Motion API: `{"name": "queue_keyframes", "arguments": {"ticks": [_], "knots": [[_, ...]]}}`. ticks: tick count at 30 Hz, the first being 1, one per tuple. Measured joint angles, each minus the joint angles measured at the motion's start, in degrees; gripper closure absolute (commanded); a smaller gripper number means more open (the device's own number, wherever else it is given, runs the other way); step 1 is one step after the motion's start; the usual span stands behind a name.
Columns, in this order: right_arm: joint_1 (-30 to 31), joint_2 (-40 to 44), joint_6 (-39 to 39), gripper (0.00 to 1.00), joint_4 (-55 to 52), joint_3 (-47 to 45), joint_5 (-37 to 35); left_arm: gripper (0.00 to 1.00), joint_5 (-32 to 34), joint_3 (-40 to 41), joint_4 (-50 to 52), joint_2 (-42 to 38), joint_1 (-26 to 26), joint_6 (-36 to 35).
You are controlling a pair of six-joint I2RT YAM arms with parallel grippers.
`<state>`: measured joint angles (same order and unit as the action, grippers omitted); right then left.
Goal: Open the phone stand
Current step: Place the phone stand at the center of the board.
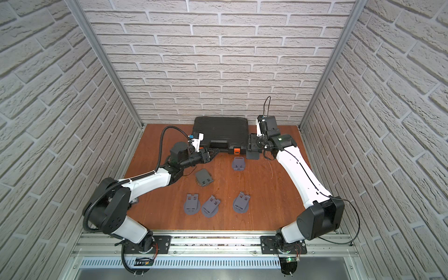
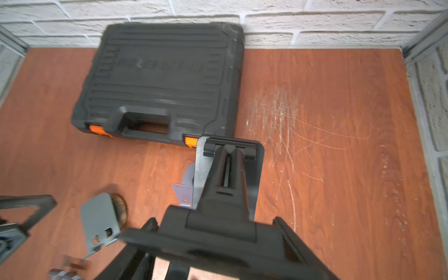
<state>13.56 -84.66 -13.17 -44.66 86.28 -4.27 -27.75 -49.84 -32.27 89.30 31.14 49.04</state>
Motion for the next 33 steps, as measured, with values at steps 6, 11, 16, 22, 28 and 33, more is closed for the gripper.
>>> {"name": "queue_keyframes", "arguments": {"ticks": [6, 11, 16, 22, 28, 33], "knots": [[-1.03, -2.25, 1.33, 0.8, 0.61, -3.41, -1.25, 0.55, 0.76, 0.61, 1.86, 0.0, -0.02, -0.92], [-1.29, -7.41, 2.12, 0.8, 1.46, -4.22, -2.19, 0.55, 1.16, 0.63, 2.82, -0.15, -0.26, -1.53], [-1.86, -12.24, 2.27, 0.81, 2.23, -4.24, -2.4, 0.55, 1.75, 0.74, 3.65, -0.87, -0.39, -1.86], [-2.62, -15.98, 2.23, 0.81, 3.65, -4.24, -1.97, 0.55, 2.01, 0.85, 4.92, -1.62, -0.59, -2.14], [-3.08, -18.71, 2.25, 0.81, 4.35, -4.02, -1.03, 0.55, 2.29, 1.09, 5.51, -2.05, -0.66, -2.58], [-3.08, -19.69, 2.25, 0.81, 4.96, -3.78, -0.35, 0.55, 2.64, 1.57, 5.81, -2.51, -0.66, -2.78]]}}
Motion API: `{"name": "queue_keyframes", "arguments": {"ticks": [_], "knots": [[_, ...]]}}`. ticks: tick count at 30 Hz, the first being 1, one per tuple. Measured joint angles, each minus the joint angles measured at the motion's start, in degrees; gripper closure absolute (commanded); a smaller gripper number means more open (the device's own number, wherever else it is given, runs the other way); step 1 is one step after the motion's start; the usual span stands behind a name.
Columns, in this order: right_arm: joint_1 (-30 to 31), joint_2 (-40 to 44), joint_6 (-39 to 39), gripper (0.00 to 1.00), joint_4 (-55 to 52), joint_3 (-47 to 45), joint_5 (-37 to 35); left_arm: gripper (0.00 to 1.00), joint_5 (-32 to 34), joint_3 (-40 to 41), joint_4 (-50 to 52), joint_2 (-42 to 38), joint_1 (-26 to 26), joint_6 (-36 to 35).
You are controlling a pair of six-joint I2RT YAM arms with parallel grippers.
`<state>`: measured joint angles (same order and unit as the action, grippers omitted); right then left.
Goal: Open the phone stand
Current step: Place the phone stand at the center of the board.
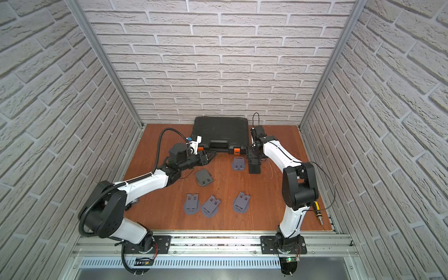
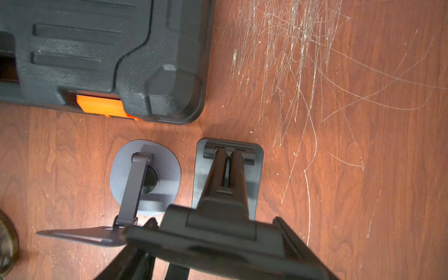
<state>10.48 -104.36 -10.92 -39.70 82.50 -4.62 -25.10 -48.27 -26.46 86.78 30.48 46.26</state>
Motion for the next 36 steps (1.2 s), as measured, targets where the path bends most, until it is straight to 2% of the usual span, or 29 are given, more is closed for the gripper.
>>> {"name": "queue_keyframes", "arguments": {"ticks": [15, 26, 29, 36], "knots": [[-0.22, -0.98, 0.31, 0.79, 0.92, 0.24, 0.66, 0.55, 0.02, 0.0, -0.04, 0.0, 0.0, 0.02], [-0.79, -1.86, 0.24, 0.73, 2.38, 0.33, 1.36, 0.56, 0.02, 0.0, -0.07, 0.0, 0.0, 0.04], [-0.81, -1.86, 0.24, 0.69, 2.47, 0.33, 1.51, 0.56, 0.02, 0.0, -0.07, 0.0, 0.0, 0.02], [-0.85, -1.88, 0.2, 0.54, 2.6, 0.33, 1.79, 0.56, 0.02, 0.0, -0.07, 0.0, 0.0, 0.04]]}}
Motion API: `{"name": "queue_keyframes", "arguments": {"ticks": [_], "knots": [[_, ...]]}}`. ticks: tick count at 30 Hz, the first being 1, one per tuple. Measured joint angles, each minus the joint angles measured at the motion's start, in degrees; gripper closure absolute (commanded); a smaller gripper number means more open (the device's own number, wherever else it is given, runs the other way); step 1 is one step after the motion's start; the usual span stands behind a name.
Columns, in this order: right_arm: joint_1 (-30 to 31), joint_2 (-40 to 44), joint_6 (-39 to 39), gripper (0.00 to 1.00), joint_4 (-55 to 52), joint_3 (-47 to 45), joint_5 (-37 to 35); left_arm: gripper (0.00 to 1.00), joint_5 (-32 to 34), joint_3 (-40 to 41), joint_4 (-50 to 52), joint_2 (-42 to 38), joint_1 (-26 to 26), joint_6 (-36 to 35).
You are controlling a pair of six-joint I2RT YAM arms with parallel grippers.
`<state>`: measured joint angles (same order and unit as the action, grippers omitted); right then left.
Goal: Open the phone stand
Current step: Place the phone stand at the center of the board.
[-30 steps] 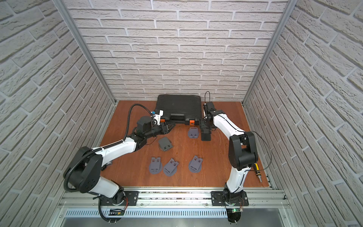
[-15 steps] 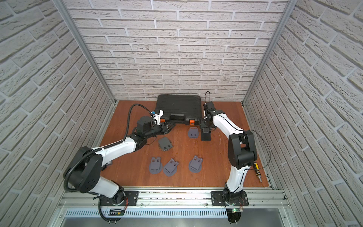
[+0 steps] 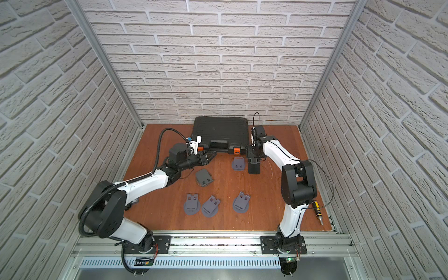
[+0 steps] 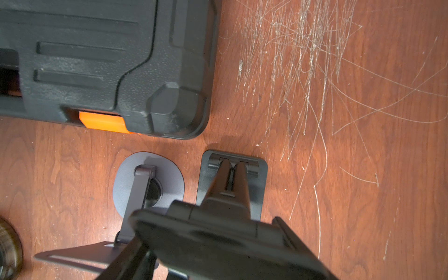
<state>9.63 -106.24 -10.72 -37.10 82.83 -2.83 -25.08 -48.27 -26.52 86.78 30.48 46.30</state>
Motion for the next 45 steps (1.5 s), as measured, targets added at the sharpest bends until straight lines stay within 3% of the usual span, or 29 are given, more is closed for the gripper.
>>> {"name": "queue_keyframes", "arguments": {"ticks": [19, 25, 36, 38, 40, 43, 45], "knots": [[-0.15, 0.28, -0.61, 0.31, -0.83, 0.0, 0.07, 0.57, -0.07, 0.33, -0.92, 0.0, 0.02, 0.28], [-0.22, 0.52, -0.63, 0.16, -3.19, 0.0, -0.59, 0.57, -0.07, 0.59, -0.96, 0.0, 0.02, 0.35], [-0.37, 2.54, -0.61, 0.14, -6.25, 0.76, -1.14, 0.58, -0.09, 0.61, -1.79, 0.0, 0.02, 0.52], [-0.37, 3.13, -0.63, 0.16, -7.15, 1.36, -1.09, 0.58, -0.09, 0.61, -1.84, 0.0, 0.02, 0.76], [-0.37, 4.04, -0.83, 0.25, -7.89, 1.79, -1.11, 0.58, -0.09, 0.61, -1.84, 0.0, 0.04, 0.85], [-0.37, 6.23, -1.38, 0.55, -9.38, 1.84, -1.07, 0.58, -0.17, 0.61, -1.92, 0.0, 0.09, 0.87], [-0.37, 7.8, -1.9, 0.69, -10.25, 1.84, -1.2, 0.58, -0.31, 0.61, -2.03, 0.0, 0.11, 0.87]]}}
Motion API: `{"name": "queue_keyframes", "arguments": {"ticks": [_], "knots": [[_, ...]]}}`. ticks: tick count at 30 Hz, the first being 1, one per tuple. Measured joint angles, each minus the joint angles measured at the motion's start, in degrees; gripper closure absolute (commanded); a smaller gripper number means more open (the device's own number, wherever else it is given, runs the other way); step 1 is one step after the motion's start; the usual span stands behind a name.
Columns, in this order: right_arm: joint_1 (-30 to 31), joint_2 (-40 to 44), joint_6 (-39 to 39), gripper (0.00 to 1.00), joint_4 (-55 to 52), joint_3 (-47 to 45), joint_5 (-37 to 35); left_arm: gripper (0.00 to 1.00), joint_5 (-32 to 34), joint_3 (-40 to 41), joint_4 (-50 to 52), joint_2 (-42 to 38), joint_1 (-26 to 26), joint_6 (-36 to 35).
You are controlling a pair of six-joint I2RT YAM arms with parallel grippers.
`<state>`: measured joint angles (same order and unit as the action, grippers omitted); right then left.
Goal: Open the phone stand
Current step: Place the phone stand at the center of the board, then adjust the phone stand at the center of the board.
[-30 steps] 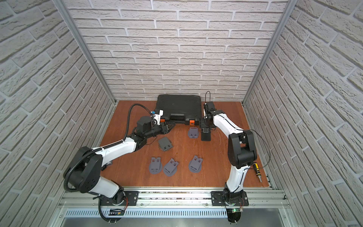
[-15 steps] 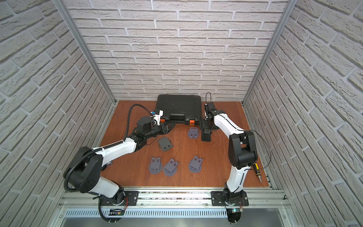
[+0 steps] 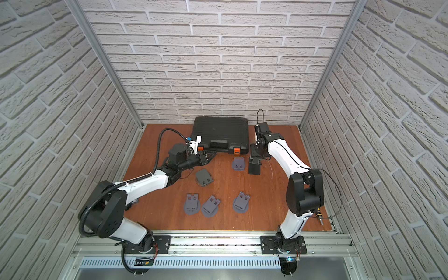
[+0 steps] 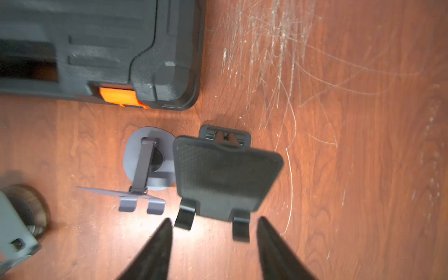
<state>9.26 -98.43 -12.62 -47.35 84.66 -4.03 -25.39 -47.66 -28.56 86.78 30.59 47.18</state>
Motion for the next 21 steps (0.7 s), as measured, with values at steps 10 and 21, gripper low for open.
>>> {"name": "queue_keyframes", "arguments": {"ticks": [10, 21], "knots": [[0.0, 3.08, -2.64, 0.81, -2.82, -1.31, -0.13, 0.58, -0.24, 0.0, -0.2, 0.0, 0.09, 0.04], [0.0, 4.39, -5.14, 0.63, -4.11, -5.77, -0.02, 0.55, 0.13, 0.63, 0.94, -0.59, 0.13, -0.92]]}}
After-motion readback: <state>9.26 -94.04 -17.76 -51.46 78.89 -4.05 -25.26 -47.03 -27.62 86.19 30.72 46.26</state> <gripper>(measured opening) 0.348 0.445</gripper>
